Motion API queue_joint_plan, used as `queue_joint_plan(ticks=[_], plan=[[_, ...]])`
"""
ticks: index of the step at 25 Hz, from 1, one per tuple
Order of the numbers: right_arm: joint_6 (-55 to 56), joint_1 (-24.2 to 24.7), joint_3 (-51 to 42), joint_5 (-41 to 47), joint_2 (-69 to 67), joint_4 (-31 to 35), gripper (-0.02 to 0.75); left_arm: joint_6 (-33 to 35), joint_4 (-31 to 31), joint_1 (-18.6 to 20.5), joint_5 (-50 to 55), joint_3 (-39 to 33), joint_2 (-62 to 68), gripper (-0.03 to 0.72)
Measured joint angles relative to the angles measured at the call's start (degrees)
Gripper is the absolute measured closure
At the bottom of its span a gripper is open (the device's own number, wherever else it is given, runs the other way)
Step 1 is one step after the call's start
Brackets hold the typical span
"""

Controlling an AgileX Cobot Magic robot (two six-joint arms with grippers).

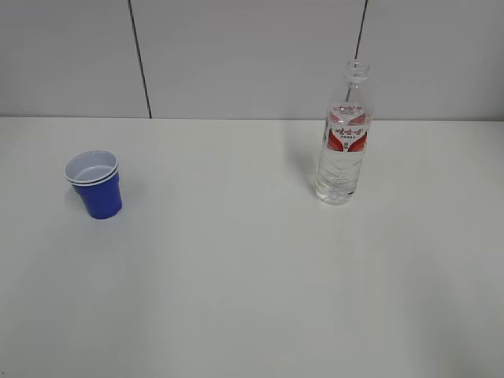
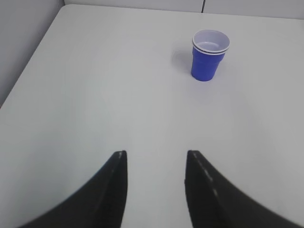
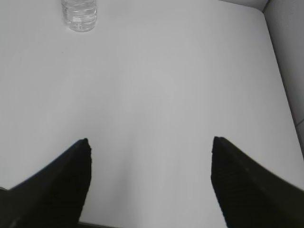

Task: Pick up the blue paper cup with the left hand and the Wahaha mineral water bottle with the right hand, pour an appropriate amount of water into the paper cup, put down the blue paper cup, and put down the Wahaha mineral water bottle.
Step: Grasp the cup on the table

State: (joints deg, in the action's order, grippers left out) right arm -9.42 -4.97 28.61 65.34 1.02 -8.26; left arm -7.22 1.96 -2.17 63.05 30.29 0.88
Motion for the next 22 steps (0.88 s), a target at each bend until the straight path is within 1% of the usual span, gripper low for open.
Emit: queue_joint_plan(ticks=[9,12,15,19,22], plan=[[0.0,0.0,0.0,0.0,0.0,0.0,0.15,0.0,0.0,0.0,0.0,0.0,0.0,0.384],[0.0,0.0,0.0,0.0,0.0,0.0,0.15,0.0,0.0,0.0,-0.2,0.7,0.1,0.363],[0.0,0.0,0.0,0.0,0.0,0.0,0.15,0.0,0.0,0.0,-1.3,3.1,1.3,0.307],[0.0,0.0,0.0,0.0,0.0,0.0,0.15,0.0,-1.0,0.0,-8.0,4.2,5.9,0.224],[0.0,0.0,0.0,0.0,0.0,0.0,0.15,1.5,-1.5,-1.0,-15.0,4.2,8.7,0.125]])
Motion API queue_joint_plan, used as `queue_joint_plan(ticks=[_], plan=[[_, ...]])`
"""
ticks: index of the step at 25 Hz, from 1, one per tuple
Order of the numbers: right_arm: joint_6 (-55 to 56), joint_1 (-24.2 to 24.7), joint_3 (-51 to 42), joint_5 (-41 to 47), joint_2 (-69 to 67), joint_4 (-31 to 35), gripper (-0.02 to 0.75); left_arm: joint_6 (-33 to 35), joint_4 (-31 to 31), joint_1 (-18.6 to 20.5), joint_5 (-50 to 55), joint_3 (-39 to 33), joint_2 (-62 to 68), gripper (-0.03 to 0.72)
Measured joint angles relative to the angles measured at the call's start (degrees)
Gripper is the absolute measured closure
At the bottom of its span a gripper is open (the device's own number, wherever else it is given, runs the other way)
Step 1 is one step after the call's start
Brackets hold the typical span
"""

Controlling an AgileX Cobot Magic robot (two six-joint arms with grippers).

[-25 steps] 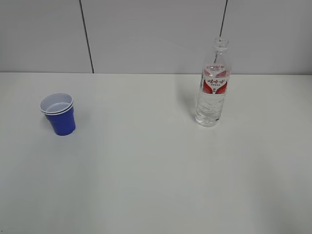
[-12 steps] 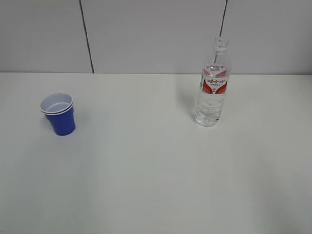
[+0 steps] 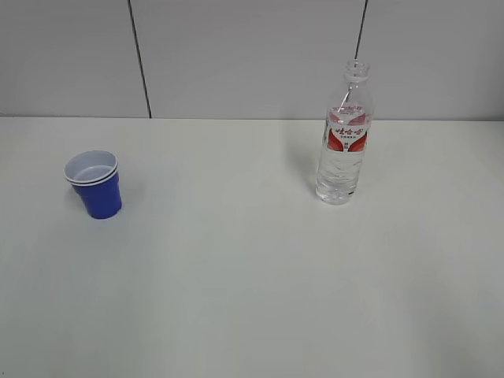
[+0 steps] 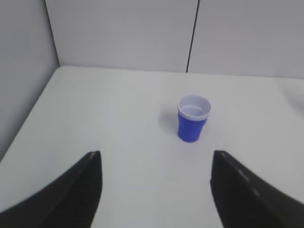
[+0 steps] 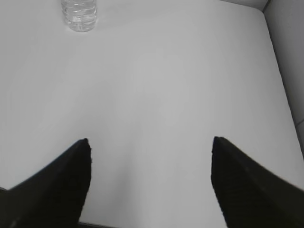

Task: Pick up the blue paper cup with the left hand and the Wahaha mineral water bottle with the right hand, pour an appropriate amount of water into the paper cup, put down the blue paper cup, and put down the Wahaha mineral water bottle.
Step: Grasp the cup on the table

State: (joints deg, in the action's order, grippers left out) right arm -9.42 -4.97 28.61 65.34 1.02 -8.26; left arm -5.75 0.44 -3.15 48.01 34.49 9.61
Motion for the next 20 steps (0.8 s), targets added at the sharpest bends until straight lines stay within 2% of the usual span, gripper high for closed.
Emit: queue_joint_plan(ticks=[3,11,20], plan=[[0.0,0.0,0.0,0.0,0.0,0.0,0.15,1.1,0.0,-1.8,-6.3,-0.1,3.8,0.085],[0.0,0.0,0.0,0.0,0.0,0.0,0.15,1.6,0.0,-5.6,-21.3,-1.5,18.0,0.082],[0.0,0.0,0.0,0.0,0.0,0.0,0.15,1.7,0.0,-7.5,-46.0,-14.5,29.9,0.097]])
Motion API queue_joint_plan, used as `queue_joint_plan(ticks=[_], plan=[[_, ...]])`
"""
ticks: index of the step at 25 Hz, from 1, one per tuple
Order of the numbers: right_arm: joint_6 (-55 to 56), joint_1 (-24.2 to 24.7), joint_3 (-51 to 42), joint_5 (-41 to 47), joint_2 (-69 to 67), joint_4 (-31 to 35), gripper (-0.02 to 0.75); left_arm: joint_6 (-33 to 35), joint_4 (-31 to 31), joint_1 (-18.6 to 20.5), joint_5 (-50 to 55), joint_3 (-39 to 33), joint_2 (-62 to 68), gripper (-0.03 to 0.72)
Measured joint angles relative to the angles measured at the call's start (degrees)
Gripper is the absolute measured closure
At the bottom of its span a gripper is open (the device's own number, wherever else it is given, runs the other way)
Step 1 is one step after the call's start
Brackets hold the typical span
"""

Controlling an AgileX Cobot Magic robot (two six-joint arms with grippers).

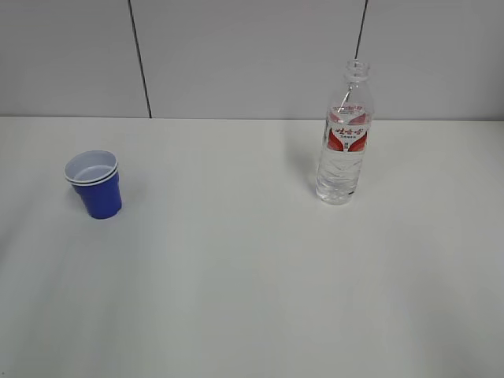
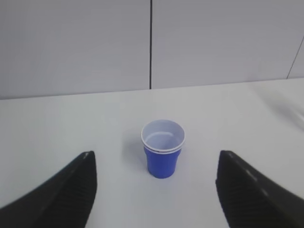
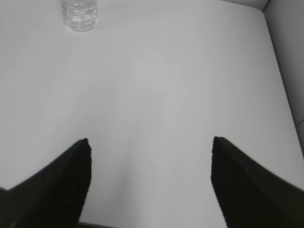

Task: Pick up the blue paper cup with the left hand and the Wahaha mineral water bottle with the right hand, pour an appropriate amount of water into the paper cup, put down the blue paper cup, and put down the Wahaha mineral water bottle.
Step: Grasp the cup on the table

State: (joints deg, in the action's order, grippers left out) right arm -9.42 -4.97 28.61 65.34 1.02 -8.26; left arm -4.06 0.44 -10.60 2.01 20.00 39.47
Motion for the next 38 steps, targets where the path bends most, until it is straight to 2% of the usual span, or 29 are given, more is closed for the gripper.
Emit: queue_joint_plan(ticks=[5,11,25,31,38], plan=[[0.0,0.0,0.0,0.0,0.0,0.0,0.15,0.0,0.0,0.0,-7.5,-2.1,8.2,0.092],[0.0,0.0,0.0,0.0,0.0,0.0,0.15,0.0,0.1,0.0,-17.3,-2.1,19.5,0.013],[0.0,0.0,0.0,0.0,0.0,0.0,0.15,0.0,2.4,0.0,-42.8,-2.0,48.7,0.008],[0.0,0.0,0.0,0.0,0.0,0.0,0.15,0.0,3.1,0.0,-49.6,1.0,59.1,0.008],[0.0,0.0,0.0,0.0,0.0,0.0,0.15,0.0,3.1,0.0,-52.4,5.9,67.7,0.009]])
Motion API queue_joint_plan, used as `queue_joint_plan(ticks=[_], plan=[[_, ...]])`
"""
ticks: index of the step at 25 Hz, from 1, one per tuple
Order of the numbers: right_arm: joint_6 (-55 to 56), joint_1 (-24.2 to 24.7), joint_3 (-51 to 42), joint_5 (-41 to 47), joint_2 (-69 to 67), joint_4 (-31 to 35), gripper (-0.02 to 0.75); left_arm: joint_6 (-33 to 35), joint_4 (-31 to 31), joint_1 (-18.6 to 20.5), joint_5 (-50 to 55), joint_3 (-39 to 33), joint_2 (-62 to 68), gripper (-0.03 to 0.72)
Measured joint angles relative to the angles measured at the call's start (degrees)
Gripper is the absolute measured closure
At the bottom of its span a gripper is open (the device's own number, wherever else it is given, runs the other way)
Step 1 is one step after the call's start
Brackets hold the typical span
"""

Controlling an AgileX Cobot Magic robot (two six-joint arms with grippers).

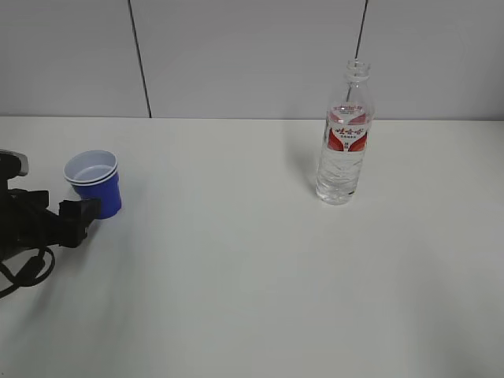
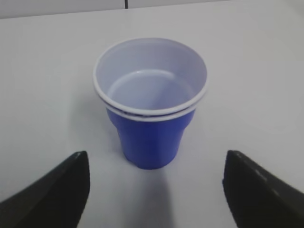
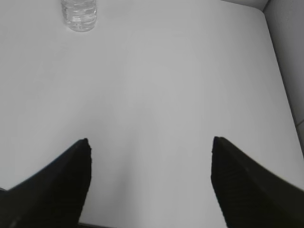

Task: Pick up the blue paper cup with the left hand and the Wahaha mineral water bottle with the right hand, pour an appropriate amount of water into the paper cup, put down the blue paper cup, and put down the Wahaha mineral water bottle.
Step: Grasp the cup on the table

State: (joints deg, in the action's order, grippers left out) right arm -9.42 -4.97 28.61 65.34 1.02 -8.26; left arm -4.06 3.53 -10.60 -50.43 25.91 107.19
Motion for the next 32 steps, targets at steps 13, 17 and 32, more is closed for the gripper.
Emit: queue_joint_plan(ticks=[13,17,32], plan=[[0.0,0.0,0.0,0.0,0.0,0.0,0.15,0.0,-1.3,0.0,-2.5,5.8,8.9,0.009],[0.0,0.0,0.0,0.0,0.0,0.0,0.15,0.0,-0.7,0.0,-2.8,7.4,11.6,0.009],[0.0,0.0,0.0,0.0,0.0,0.0,0.15,0.0,-1.5,0.0,-5.0,12.6,16.4,0.01]])
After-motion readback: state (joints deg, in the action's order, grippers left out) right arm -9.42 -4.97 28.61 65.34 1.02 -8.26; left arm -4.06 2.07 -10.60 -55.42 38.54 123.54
